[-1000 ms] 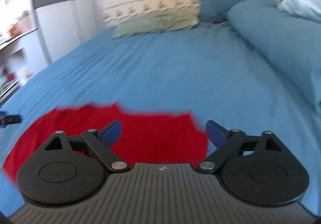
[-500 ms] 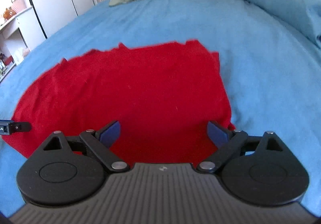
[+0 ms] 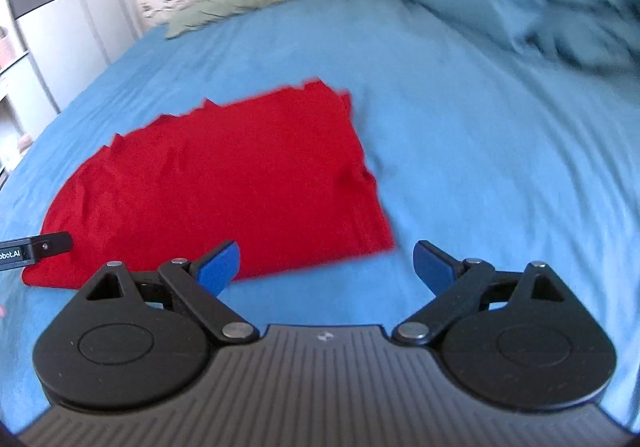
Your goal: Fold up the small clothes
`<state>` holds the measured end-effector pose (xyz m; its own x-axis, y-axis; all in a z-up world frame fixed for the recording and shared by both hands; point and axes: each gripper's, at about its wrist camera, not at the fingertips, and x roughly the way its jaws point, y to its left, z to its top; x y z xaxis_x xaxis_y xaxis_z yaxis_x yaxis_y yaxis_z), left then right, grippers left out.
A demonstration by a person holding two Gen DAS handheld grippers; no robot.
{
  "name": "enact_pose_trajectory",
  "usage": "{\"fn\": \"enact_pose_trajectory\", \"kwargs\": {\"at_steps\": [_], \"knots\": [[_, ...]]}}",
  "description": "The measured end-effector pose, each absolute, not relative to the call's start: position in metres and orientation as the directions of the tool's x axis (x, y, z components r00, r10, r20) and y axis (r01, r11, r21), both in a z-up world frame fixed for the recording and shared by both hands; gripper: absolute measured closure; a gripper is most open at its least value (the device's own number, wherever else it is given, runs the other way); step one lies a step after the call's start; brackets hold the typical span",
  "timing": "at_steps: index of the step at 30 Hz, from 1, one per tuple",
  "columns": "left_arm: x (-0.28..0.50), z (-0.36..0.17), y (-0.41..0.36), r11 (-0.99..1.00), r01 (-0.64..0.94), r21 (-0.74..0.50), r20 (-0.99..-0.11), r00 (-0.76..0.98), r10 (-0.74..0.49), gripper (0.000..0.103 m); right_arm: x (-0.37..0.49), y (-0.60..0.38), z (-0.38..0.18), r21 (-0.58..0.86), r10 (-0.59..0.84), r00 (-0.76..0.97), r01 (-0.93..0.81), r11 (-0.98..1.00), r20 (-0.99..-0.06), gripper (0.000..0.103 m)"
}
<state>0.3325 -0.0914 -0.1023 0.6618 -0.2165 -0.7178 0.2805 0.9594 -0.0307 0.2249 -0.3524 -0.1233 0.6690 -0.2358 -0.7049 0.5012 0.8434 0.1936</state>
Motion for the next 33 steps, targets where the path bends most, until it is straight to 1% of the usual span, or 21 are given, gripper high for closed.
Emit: {"fn": "enact_pose_trajectory", "kwargs": {"at_steps": [3, 6, 10, 11, 13, 14, 15, 16, 17, 18, 19, 20, 21, 22, 25, 28, 31, 33], "knots": [[0.334, -0.109, -0.1, 0.954, 0.297, -0.038, -0.729, 0.645, -0.23, 0.0, 0.224, -0.356, -0.143, 0.25, -0.224, 0.663, 0.541, 0.803, -0.715, 0.0], [0.338, -0.113, -0.111, 0.95, 0.313, -0.012, -0.73, 0.646, -0.222, 0.0, 0.227, -0.366, -0.158, 0.322, -0.218, 0.693, 0.56, 0.763, -0.688, 0.0], [0.349, -0.119, -0.116, 0.946, 0.325, 0.007, -0.735, 0.643, -0.215, 0.0, 0.242, -0.387, -0.167, 0.396, -0.181, 0.738, 0.532, 0.749, -0.65, 0.0], [0.351, -0.121, -0.117, 0.946, 0.325, 0.01, -0.736, 0.642, -0.213, 0.0, 0.246, -0.392, -0.168, 0.412, -0.17, 0.748, 0.523, 0.746, -0.641, 0.002], [0.359, -0.124, -0.12, 0.945, 0.328, 0.011, -0.74, 0.638, -0.213, 0.0, 0.257, -0.405, -0.171, 0.437, -0.146, 0.756, 0.512, 0.739, -0.638, 0.014], [0.363, -0.126, -0.121, 0.945, 0.328, 0.014, -0.742, 0.637, -0.21, 0.0, 0.261, -0.41, -0.173, 0.451, -0.135, 0.758, 0.51, 0.733, -0.638, 0.016], [0.364, -0.127, -0.12, 0.945, 0.327, 0.016, -0.743, 0.636, -0.208, 0.0, 0.265, -0.417, -0.174, 0.469, -0.119, 0.764, 0.503, 0.726, -0.634, 0.021], [0.368, -0.129, -0.12, 0.945, 0.326, 0.02, -0.746, 0.635, -0.204, 0.0, 0.27, -0.423, -0.175, 0.482, -0.107, 0.767, 0.498, 0.721, -0.633, 0.028], [0.371, -0.13, -0.121, 0.945, 0.325, 0.024, -0.748, 0.633, -0.199, 0.0, 0.276, -0.428, -0.176, 0.487, -0.097, 0.765, 0.496, 0.719, -0.636, 0.032], [0.374, -0.132, -0.121, 0.946, 0.323, 0.026, -0.75, 0.632, -0.195, 0.0, 0.28, -0.433, -0.176, 0.491, -0.087, 0.763, 0.494, 0.717, -0.64, 0.04], [0.377, -0.133, -0.122, 0.947, 0.322, 0.026, -0.753, 0.629, -0.193, 0.0, 0.283, -0.437, -0.176, 0.494, -0.079, 0.759, 0.495, 0.715, -0.646, 0.052], [0.38, -0.135, -0.122, 0.947, 0.319, 0.025, -0.756, 0.627, -0.191, 0.0, 0.286, -0.441, -0.176, 0.493, -0.07, 0.752, 0.496, 0.714, -0.655, 0.057], [0.383, -0.137, -0.123, 0.949, 0.315, 0.024, -0.76, 0.623, -0.187, 0.0, 0.29, -0.444, -0.176, 0.492, -0.055, 0.744, 0.493, 0.718, -0.666, 0.065], [0.386, -0.14, -0.124, 0.95, 0.311, 0.021, -0.764, 0.618, -0.185, 0.0, 0.292, -0.445, -0.175, 0.488, -0.046, 0.739, 0.488, 0.723, -0.672, 0.069], [0.393, -0.148, -0.126, 0.953, 0.301, 0.015, -0.783, 0.597, -0.177, 0.0, 0.301, -0.442, -0.167, 0.456, -0.031, 0.713, 0.48, 0.749, -0.7, 0.079], [0.399, -0.151, -0.129, 0.954, 0.299, 0.017, -0.8, 0.576, -0.166, 0.0, 0.31, -0.435, -0.141, 0.464, -0.021, 0.721, 0.468, 0.752, -0.693, 0.081], [0.403, -0.145, -0.123, 0.952, 0.307, -0.015, -0.815, 0.547, -0.189, 0.0, 0.329, -0.418, -0.099, 0.496, 0.006, 0.762, 0.415, 0.763, -0.647, 0.081], [0.402, -0.137, -0.113, 0.949, 0.311, -0.04, -0.815, 0.539, -0.211, 0.0, 0.355, -0.392, -0.068, 0.503, 0.05, 0.784, 0.346, 0.792, -0.618, 0.081]]}}
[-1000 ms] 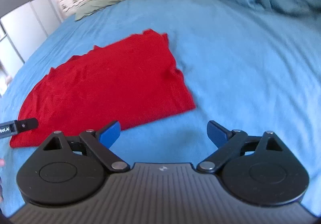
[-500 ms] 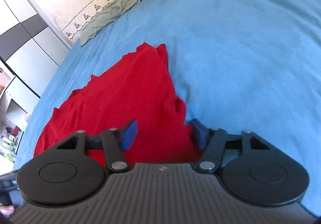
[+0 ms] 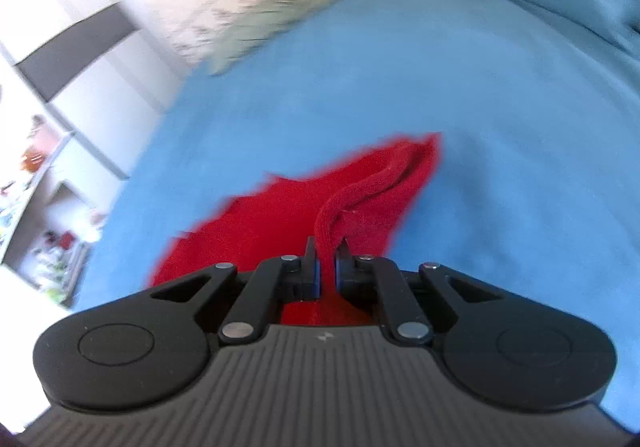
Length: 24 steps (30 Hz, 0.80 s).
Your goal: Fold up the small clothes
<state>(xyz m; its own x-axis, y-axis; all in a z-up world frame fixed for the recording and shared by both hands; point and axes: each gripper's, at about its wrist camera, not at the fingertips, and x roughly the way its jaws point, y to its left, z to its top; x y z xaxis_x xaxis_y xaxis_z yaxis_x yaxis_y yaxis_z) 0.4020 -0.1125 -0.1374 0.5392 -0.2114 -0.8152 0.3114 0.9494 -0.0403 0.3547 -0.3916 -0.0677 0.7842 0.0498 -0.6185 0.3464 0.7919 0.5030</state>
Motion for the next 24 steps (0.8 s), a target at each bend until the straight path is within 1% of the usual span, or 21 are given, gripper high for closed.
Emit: {"fn": "enact_pose_trajectory", "kwargs": {"at_steps": [3, 6, 9, 12, 15, 16, 17, 18, 19, 21, 23, 24], "knots": [[0.398, -0.124, -0.083, 0.951, 0.303, -0.061, -0.811, 0.54, -0.224, 0.0, 0.4, -0.332, -0.033, 0.5, 0.163, 0.796, 0.193, 0.844, -0.583, 0.081], [0.393, -0.116, -0.047, 0.956, 0.291, -0.041, -0.808, 0.554, -0.203, 0.0, 0.444, -0.256, -0.024, 0.447, 0.28, 0.76, 0.016, 0.894, -0.587, 0.081], [0.385, -0.117, -0.009, 0.961, 0.274, -0.029, -0.811, 0.556, -0.183, 0.0, 0.485, -0.18, -0.054, 0.403, 0.372, 0.647, -0.108, 0.909, -0.666, 0.082], [0.374, -0.126, 0.024, 0.964, 0.263, -0.051, -0.819, 0.542, -0.191, 0.0, 0.508, -0.121, -0.106, 0.315, 0.346, 0.541, -0.152, 0.937, -0.767, 0.082], [0.365, -0.133, 0.045, 0.963, 0.255, -0.085, -0.815, 0.538, -0.214, 0.0, 0.506, -0.098, -0.126, 0.258, 0.319, 0.541, -0.187, 0.948, -0.778, 0.08], [0.362, -0.134, 0.049, 0.963, 0.252, -0.098, -0.809, 0.543, -0.225, 0.0, 0.505, -0.099, -0.126, 0.269, 0.331, 0.546, -0.193, 0.944, -0.77, 0.076], [0.36, -0.134, 0.052, 0.962, 0.25, -0.111, -0.801, 0.551, -0.236, 0.0, 0.503, -0.101, -0.123, 0.283, 0.348, 0.55, -0.203, 0.937, -0.759, 0.073], [0.358, -0.132, 0.054, 0.961, 0.246, -0.128, -0.789, 0.562, -0.249, 0.0, 0.502, -0.105, -0.119, 0.292, 0.356, 0.556, -0.204, 0.934, -0.751, 0.062], [0.356, -0.131, 0.056, 0.958, 0.246, -0.146, -0.777, 0.571, -0.265, 0.0, 0.497, -0.11, -0.114, 0.308, 0.372, 0.557, -0.21, 0.928, -0.742, 0.037], [0.353, -0.125, 0.058, 0.946, 0.258, -0.195, -0.744, 0.589, -0.314, 0.0, 0.49, -0.122, -0.096, 0.323, 0.39, 0.597, -0.222, 0.92, -0.701, 0.014], [0.352, -0.122, 0.057, 0.932, 0.273, -0.24, -0.718, 0.596, -0.36, 0.002, 0.479, -0.135, -0.072, 0.291, 0.363, 0.664, -0.223, 0.93, -0.654, 0.012], [0.354, -0.121, 0.055, 0.923, 0.277, -0.267, -0.709, 0.593, -0.382, 0.002, 0.473, -0.143, -0.065, 0.28, 0.346, 0.679, -0.211, 0.937, -0.647, 0.011]]}}
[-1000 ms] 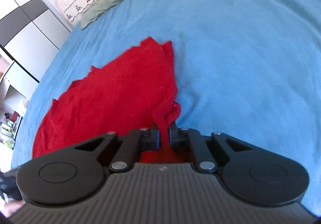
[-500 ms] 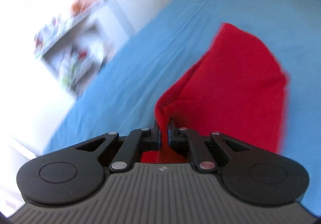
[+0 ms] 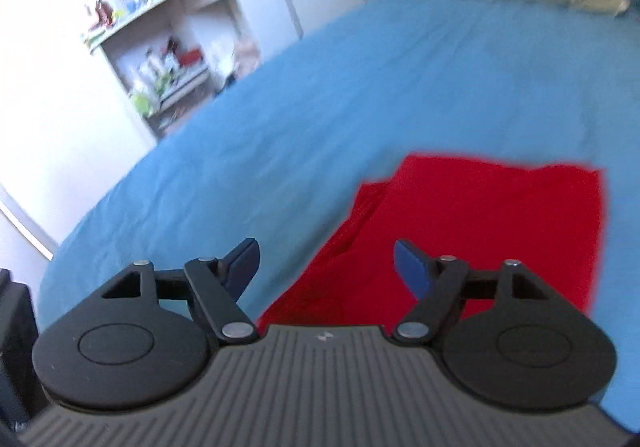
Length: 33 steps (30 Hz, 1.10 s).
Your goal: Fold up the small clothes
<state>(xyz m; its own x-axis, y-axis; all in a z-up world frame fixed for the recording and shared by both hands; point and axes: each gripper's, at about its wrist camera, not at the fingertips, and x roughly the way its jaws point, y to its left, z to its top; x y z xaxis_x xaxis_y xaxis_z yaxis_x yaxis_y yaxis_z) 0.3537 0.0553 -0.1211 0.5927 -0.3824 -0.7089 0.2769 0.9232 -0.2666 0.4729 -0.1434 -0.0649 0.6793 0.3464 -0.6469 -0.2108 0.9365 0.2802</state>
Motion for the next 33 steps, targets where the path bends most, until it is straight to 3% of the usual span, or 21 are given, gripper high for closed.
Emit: {"fn": "enact_pose_trajectory", "kwargs": {"at_steps": [2, 5, 9, 15, 18, 19, 24, 26, 29, 30, 33], "knots": [[0.358, -0.122, 0.055, 0.917, 0.265, -0.299, -0.702, 0.589, -0.399, 0.011, 0.455, -0.161, -0.053, 0.237, 0.289, 0.714, -0.176, 0.956, -0.637, 0.01], [0.365, -0.124, 0.056, 0.902, 0.237, -0.362, -0.689, 0.584, -0.43, 0.016, 0.421, -0.184, -0.054, 0.151, 0.2, 0.743, -0.134, 0.979, -0.638, 0.005], [0.375, -0.121, 0.054, 0.88, 0.202, -0.431, -0.657, 0.598, -0.459, 0.026, 0.37, -0.202, -0.081, 0.103, 0.133, 0.736, -0.085, 0.991, -0.664, 0.005], [0.387, -0.118, 0.047, 0.896, 0.149, -0.417, -0.677, 0.607, -0.416, 0.048, 0.319, -0.201, -0.137, 0.109, 0.094, 0.716, -0.025, 0.994, -0.691, 0.005], [0.393, -0.123, 0.048, 0.908, 0.109, -0.404, -0.705, 0.596, -0.385, 0.078, 0.316, -0.188, -0.157, 0.076, 0.05, 0.719, 0.004, 0.997, -0.693, 0.006], [0.395, -0.125, 0.049, 0.912, 0.097, -0.397, -0.714, 0.592, -0.374, 0.092, 0.317, -0.186, -0.16, 0.071, 0.035, 0.727, 0.019, 0.997, -0.685, 0.007], [0.387, -0.11, 0.052, 0.921, 0.093, -0.379, -0.683, 0.644, -0.346, 0.094, 0.328, -0.178, -0.168, -0.031, -0.127, 0.77, 0.137, 0.99, -0.625, 0.015], [0.382, -0.099, 0.052, 0.922, 0.113, -0.369, -0.653, 0.675, -0.344, 0.095, 0.329, -0.18, -0.166, -0.008, -0.129, 0.781, 0.158, 0.987, -0.61, 0.017], [0.372, -0.089, 0.055, 0.925, 0.133, -0.355, -0.62, 0.708, -0.339, 0.096, 0.332, -0.182, -0.166, -0.042, -0.156, 0.77, 0.166, 0.985, -0.619, 0.041], [0.367, -0.089, 0.058, 0.924, 0.125, -0.362, -0.611, 0.716, -0.337, 0.097, 0.331, -0.182, -0.164, -0.038, -0.142, 0.773, 0.151, 0.988, -0.618, 0.056], [0.353, -0.103, 0.068, 0.918, 0.068, -0.39, -0.609, 0.729, -0.313, 0.097, 0.323, -0.174, -0.158, -0.098, -0.156, 0.784, 0.121, 0.988, -0.601, 0.06]]}}
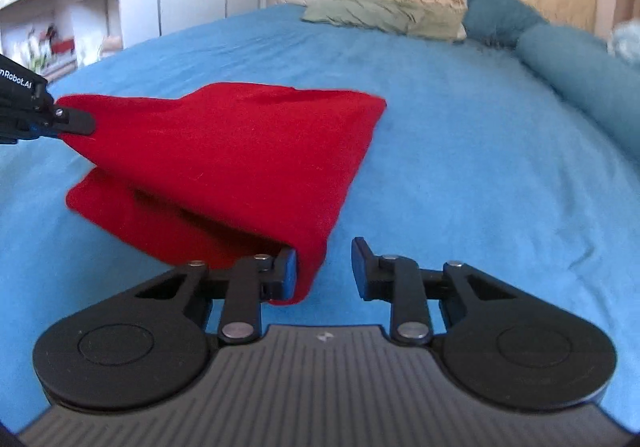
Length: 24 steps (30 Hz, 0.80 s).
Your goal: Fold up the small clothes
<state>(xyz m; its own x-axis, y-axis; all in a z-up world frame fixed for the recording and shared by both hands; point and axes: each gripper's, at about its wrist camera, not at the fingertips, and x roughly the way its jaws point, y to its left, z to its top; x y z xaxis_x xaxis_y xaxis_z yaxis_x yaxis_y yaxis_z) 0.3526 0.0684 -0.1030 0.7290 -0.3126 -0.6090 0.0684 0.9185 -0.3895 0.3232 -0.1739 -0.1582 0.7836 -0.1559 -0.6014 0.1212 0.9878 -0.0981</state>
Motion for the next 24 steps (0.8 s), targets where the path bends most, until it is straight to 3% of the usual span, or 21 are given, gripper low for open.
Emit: {"fn": "enact_pose_trajectory", "kwargs": {"at_steps": [5, 11, 15, 17, 19, 21, 24], "knots": [[0.354, -0.144, 0.07, 0.924, 0.003, -0.381, -0.663, 0.696, -0.275, 0.097, 0.326, -0.173, -0.168, -0.139, -0.141, 0.746, 0.065, 0.988, -0.651, 0.06], [0.35, -0.137, 0.052, 0.97, 0.071, -0.23, -0.672, 0.71, -0.212, 0.092, 0.328, -0.185, -0.169, -0.124, -0.093, 0.723, 0.01, 0.992, -0.684, 0.055], [0.343, -0.128, 0.055, 0.988, 0.086, -0.127, -0.672, 0.726, -0.15, 0.073, 0.319, -0.195, -0.159, -0.07, -0.036, 0.721, -0.018, 0.997, -0.692, 0.036], [0.341, -0.126, 0.059, 0.996, 0.068, -0.056, -0.676, 0.732, -0.088, 0.049, 0.311, -0.199, -0.15, -0.044, -0.018, 0.722, -0.018, 0.999, -0.692, 0.019], [0.341, -0.122, 0.068, 0.999, 0.051, 0.006, -0.678, 0.734, -0.033, 0.045, 0.304, -0.205, -0.14, -0.004, 0.003, 0.731, -0.008, 1.0, -0.682, 0.002], [0.346, -0.115, 0.078, 0.997, 0.036, 0.064, -0.68, 0.733, 0.017, 0.041, 0.303, -0.214, -0.128, 0.053, 0.042, 0.737, -0.009, 0.999, -0.675, 0.0], [0.362, -0.091, 0.093, 0.996, 0.092, -0.011, -0.665, 0.743, -0.076, 0.02, 0.313, -0.228, -0.112, 0.132, 0.083, 0.726, 0.011, 0.991, -0.683, 0.0]]}}
